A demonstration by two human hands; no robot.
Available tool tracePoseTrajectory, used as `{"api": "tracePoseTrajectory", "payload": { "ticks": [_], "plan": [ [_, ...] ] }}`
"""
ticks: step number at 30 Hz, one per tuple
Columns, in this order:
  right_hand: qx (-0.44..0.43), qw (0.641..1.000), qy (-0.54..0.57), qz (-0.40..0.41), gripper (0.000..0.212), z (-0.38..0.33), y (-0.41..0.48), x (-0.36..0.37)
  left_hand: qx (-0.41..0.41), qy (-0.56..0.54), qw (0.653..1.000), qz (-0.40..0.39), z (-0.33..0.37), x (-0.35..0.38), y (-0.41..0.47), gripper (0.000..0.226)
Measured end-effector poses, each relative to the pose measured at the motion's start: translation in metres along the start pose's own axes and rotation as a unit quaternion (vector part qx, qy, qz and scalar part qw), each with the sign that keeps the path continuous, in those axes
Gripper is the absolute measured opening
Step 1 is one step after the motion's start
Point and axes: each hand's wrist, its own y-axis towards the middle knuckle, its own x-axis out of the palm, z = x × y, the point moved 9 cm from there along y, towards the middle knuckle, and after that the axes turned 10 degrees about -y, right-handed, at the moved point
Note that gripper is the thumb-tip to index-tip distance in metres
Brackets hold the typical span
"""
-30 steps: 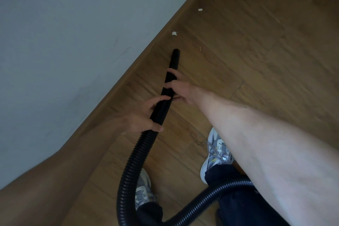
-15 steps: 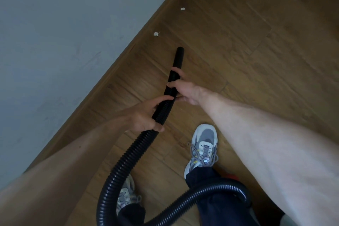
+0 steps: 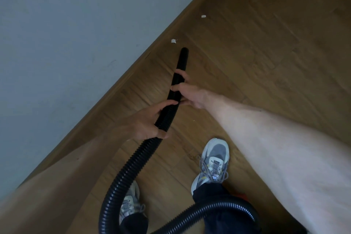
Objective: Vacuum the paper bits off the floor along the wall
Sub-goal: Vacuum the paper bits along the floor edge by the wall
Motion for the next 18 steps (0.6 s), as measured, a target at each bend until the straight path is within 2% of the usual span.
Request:
{"api": "tracePoseTrajectory", "payload": {
  "ticks": [18],
  "plan": [
    [-0.015, 0.999, -0.015, -0.034, 0.068, -0.043, 0.017, 0.021, 0.014, 0.017, 0.998, 0.064, 0.006, -0.041, -0.004, 0.096]
  ]
}}
